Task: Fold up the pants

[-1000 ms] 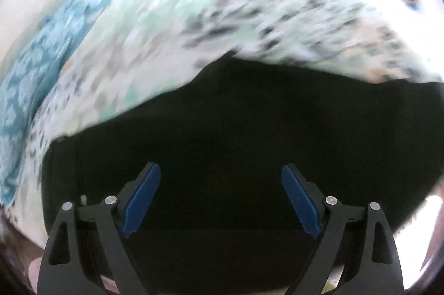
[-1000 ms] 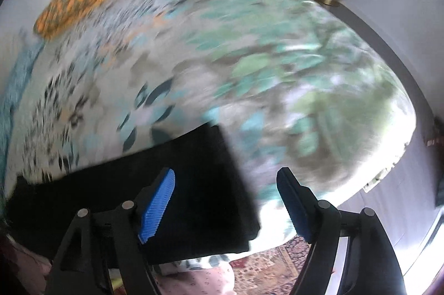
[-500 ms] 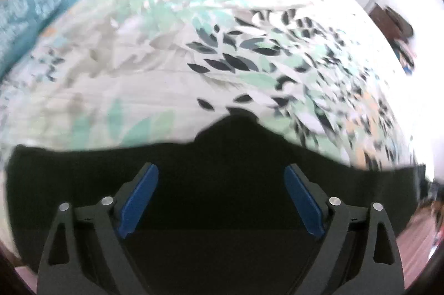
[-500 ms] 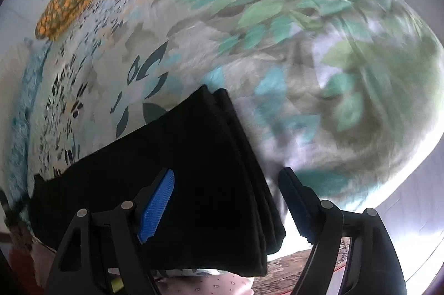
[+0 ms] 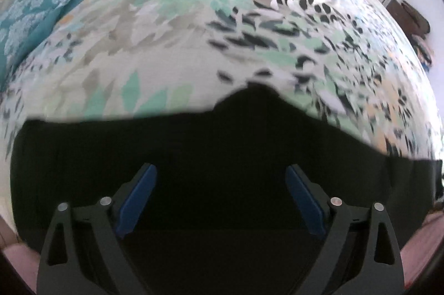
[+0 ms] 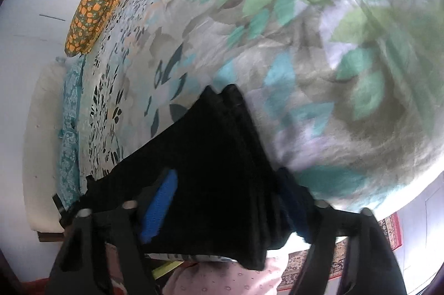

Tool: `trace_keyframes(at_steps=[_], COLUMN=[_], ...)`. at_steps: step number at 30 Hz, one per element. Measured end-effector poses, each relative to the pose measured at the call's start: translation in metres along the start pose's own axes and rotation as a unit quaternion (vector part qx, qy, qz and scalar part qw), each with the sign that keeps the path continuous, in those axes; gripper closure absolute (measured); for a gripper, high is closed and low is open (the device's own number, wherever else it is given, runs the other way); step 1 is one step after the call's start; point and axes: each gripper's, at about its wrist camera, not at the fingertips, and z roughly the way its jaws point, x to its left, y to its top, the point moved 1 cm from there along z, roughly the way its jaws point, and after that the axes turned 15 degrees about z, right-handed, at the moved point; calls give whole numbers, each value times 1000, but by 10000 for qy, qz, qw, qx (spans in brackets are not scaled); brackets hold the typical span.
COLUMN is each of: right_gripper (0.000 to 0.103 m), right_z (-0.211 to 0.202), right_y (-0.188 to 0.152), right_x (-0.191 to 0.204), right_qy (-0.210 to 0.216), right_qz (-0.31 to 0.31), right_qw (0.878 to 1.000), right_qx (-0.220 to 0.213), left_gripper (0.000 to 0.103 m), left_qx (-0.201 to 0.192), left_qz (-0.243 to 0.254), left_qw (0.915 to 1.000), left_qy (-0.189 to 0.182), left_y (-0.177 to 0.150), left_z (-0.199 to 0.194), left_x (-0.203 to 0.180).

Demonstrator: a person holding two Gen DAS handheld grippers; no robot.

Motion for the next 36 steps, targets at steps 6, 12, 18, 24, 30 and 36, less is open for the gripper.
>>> trace_keyframes(at_steps=[6, 12, 18, 24, 30, 36], right_gripper=[81, 93, 93, 93, 93, 47], right_z=[5, -25, -13, 97, 224, 273], right_y=[-1, -27, -97, -196, -289, -331], right_x=[11, 46, 137, 247, 342, 374], right_qy=[-631, 722, 2470, 3403, 2983, 1727], right_qz=[-293, -109, -309, -508, -992, -1305], right_qw=[9975, 9972, 9681, 9278, 9259, 9552], right_qx=[94, -149, 277, 1445, 2096, 2017], left_gripper=[8, 9, 9, 9, 9, 9], left_qx=[262, 13, -291, -341, -559, -683], left_qz=[-367, -503, -535, -744, -1197, -1255], left_qw=[9990, 9987, 9977, 9954, 9896, 9884], left_qy=[-42, -124, -308, -495, -561, -519], left_y=[-31, -32, -33, -56, -69, -74], left_z=[2, -14, -20, -18, -31, -37], left_x=[12, 13, 10, 24, 56, 65])
